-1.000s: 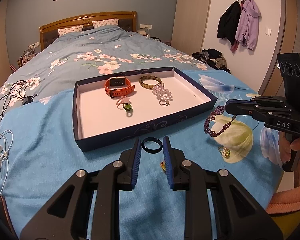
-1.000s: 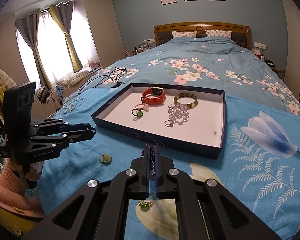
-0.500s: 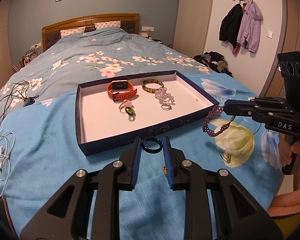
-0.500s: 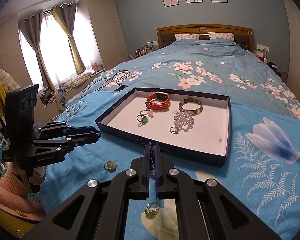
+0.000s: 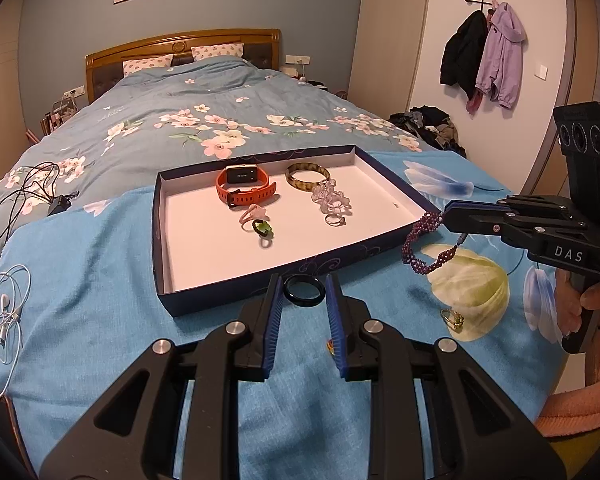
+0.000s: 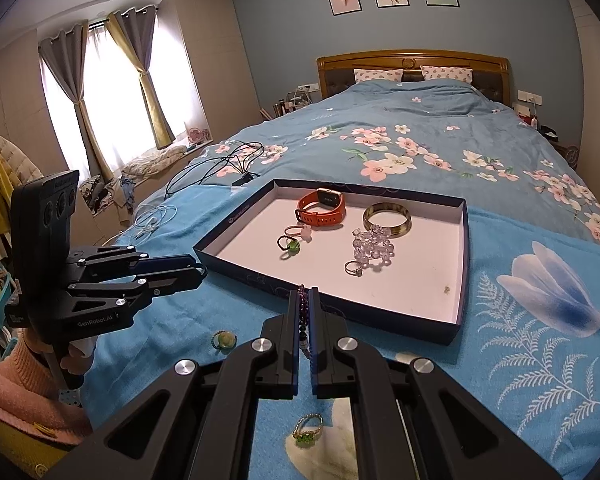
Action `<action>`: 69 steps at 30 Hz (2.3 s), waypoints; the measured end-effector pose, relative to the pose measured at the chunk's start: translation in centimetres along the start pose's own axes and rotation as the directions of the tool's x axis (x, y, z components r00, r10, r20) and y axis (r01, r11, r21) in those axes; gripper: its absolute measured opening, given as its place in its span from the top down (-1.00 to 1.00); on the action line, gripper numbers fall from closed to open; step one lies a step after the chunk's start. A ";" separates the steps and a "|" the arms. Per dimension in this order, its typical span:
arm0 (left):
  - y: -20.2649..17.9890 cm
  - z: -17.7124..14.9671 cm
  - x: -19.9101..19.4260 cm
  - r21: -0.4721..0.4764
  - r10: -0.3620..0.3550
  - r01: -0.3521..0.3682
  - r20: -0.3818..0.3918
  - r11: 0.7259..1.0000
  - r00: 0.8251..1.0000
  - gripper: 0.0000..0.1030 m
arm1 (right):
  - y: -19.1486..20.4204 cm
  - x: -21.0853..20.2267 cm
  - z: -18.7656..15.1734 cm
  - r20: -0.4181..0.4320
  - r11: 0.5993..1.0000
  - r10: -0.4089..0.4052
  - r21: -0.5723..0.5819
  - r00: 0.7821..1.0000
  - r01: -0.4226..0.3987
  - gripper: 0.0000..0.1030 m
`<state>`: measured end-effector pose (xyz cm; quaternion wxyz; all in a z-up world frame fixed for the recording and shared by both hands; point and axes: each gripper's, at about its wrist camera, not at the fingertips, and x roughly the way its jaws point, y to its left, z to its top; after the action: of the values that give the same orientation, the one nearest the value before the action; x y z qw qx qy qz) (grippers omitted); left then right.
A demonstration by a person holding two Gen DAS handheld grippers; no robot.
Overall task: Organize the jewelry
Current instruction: 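Carry the purple bracelet with the right tool while the left tool holds the black ring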
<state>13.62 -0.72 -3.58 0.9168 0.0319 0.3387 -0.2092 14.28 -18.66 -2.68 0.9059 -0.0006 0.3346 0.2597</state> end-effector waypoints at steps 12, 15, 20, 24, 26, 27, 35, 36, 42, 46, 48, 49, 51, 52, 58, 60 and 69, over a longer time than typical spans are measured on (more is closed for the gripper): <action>0.1 0.3 0.0 -0.002 0.001 -0.001 0.002 1.000 1.000 0.57 | 0.1 -0.1 0.2 0.007 1.000 0.008 -0.001 1.000 -0.008 0.95; 0.0 0.7 0.0 -0.001 0.001 -0.001 0.004 1.000 1.000 0.57 | 0.3 -0.1 0.3 0.009 1.000 0.008 -0.004 1.000 -0.008 0.95; -0.1 1.2 0.2 0.000 0.001 -0.001 0.012 1.000 1.000 0.57 | 0.3 -0.1 0.5 0.013 1.000 0.011 -0.004 1.000 -0.011 0.95; -0.2 1.3 0.4 0.000 0.001 -0.001 0.017 1.000 1.000 0.57 | 0.4 -0.1 0.8 0.018 1.000 0.014 -0.007 1.000 -0.014 0.95; -0.1 1.3 0.4 -0.001 0.002 -0.002 0.017 1.000 1.000 0.57 | 0.4 -0.1 0.9 0.021 1.000 0.014 -0.009 1.000 -0.014 0.95; -0.2 1.3 0.4 -0.002 0.002 -0.002 0.018 1.000 1.000 0.57 | 0.4 -0.1 1.0 0.023 1.000 0.014 -0.011 1.000 -0.014 0.95; 0.2 1.8 0.7 -0.008 0.004 -0.004 0.020 1.000 1.000 0.57 | 0.2 0.0 1.7 0.036 1.000 0.016 -0.012 0.999 -0.016 0.95; 0.3 1.8 0.7 -0.010 0.003 -0.003 0.021 1.000 1.000 0.57 | 0.1 0.0 1.7 0.037 1.000 0.018 -0.011 0.999 -0.017 0.95; 0.4 2.2 1.3 -0.015 0.000 0.000 0.021 1.000 1.000 0.57 | -0.1 0.2 2.5 0.047 1.000 0.019 -0.011 0.999 -0.019 0.95; 0.5 2.4 1.6 -0.018 0.002 -0.001 0.019 1.000 1.000 0.57 | -0.3 0.5 2.9 0.054 1.000 0.023 -0.006 0.998 -0.023 0.95; 0.6 2.5 1.7 -0.018 0.004 -0.003 0.019 1.000 1.000 0.57 | -0.5 0.7 3.1 0.054 1.000 0.024 -0.003 0.998 -0.024 0.95; 0.6 2.6 1.8 -0.022 0.005 -0.004 0.019 1.000 1.000 0.57 | -0.6 0.8 3.3 0.054 1.000 0.026 0.001 0.998 -0.026 0.95; 0.8 2.8 2.0 -0.027 0.001 0.000 0.020 1.000 1.000 0.57 | -0.8 1.1 3.5 0.055 1.000 0.029 0.003 0.998 -0.029 0.95; 0.9 2.9 2.1 -0.029 0.002 -0.002 0.021 1.000 1.000 0.57 | -0.9 1.2 3.6 0.054 1.000 0.028 0.003 0.998 -0.028 0.95; 1.0 3.4 2.8 -0.033 0.010 -0.009 0.017 0.999 1.000 0.57 | -1.4 2.3 4.0 0.045 0.999 0.039 0.018 0.998 -0.040 0.95; 1.1 3.5 3.1 -0.030 0.017 -0.017 0.016 0.999 1.000 0.57 | -1.5 2.6 4.1 0.041 0.999 0.040 0.021 0.998 -0.041 0.95; 1.4 3.9 4.4 -0.030 0.037 -0.037 0.001 0.999 0.999 0.57 | -1.9 3.9 4.4 0.026 0.999 0.031 0.029 0.999 -0.032 0.95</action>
<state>19.55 -1.78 -3.45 0.9211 0.0242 0.3404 -0.1873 20.31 -17.73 -1.94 0.9057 0.0213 0.3269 0.2689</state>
